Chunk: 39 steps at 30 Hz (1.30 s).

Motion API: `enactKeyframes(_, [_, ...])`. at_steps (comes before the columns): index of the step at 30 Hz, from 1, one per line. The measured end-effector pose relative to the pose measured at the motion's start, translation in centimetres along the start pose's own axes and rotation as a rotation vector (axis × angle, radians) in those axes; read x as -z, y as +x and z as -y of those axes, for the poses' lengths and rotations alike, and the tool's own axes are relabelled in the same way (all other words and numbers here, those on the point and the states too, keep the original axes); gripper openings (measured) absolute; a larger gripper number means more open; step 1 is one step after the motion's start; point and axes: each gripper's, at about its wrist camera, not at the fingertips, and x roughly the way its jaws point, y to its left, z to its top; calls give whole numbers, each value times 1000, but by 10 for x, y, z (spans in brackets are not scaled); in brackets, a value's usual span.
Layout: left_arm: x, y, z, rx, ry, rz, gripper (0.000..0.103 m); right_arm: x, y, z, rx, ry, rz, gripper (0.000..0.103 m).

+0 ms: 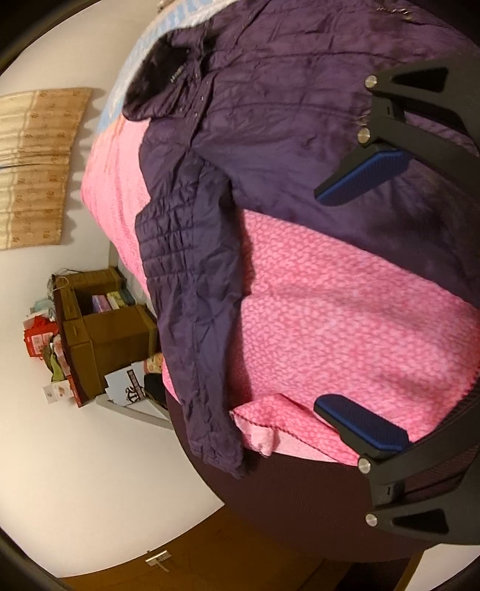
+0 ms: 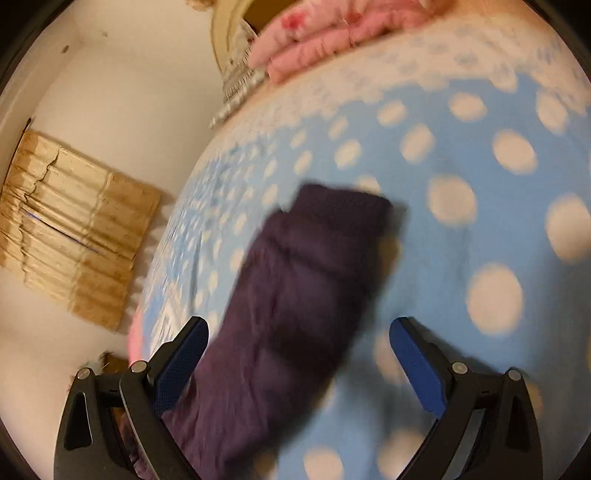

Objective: Fold large clothes
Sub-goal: 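Grasp the jacket sleeve cuff with the right gripper and fold it across the body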

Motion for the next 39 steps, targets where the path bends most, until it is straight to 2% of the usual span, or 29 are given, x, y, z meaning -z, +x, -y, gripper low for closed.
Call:
enactKeyframes(1, [-4,3,4,-6,7,-1,103,-4,4,-4,-15,-15,-17,66])
enactKeyframes(3, [-13,14,6,3,14,2,103,-6,19,-9,27,-55,-105,20])
enactKeyframes(4, [-16,16,10,10,20,1,103,-2,20,-8,52,-59,-142,20])
enactKeyframes(6, [-21,21,15,28,26,-3,103,-5,9,-8,55,-62,-104,18])
enactKeyframes(9, [-24,22,22,58,41,7,103,-2,-37,-41,51,-215,-14,15])
enactKeyframes(12, [-27,18,23,82,51,29,103,7,-99,-97,-55,-357,57,13])
enactKeyframes(15, [-29,19,18,106,31,33,103,26,-155,-168,-170,-544,126,13])
enactKeyframes(16, [-30,19,13,115,18,30,103,42,-181,-198,-231,-620,146,13])
enactKeyframes(18, [-29,19,8,125,-4,29,103,70,-205,-245,-324,-728,144,13])
enactKeyframes(22, [-26,18,-10,135,-49,20,103,160,-236,-330,-533,-928,37,13])
enactKeyframes(25, [-23,18,-23,131,-73,19,103,234,-228,-363,-611,-1036,-46,13])
enactKeyframes(28, [-21,17,-33,109,-68,38,103,313,-201,-370,-629,-1115,-165,13])
enactKeyframes(31, [-20,18,-40,68,-46,60,103,385,-162,-363,-567,-1227,-237,13])
enactKeyframes(35, [-18,26,-47,49,-32,56,103,446,-119,-337,-496,-1311,-289,14])
enactKeyframes(36, [-17,29,-49,49,-34,51,103,451,-110,-332,-490,-1325,-297,18])
enactKeyframes(37, [-18,33,-50,49,-39,42,103,458,-111,-324,-511,-1339,-303,34])
enactKeyframes(38, [-17,35,-51,50,-42,38,103,462,-97,-331,-535,-1339,-324,49])
enactKeyframes(39, [-17,37,-51,52,-46,31,103,464,-95,-329,-568,-1328,-368,82])
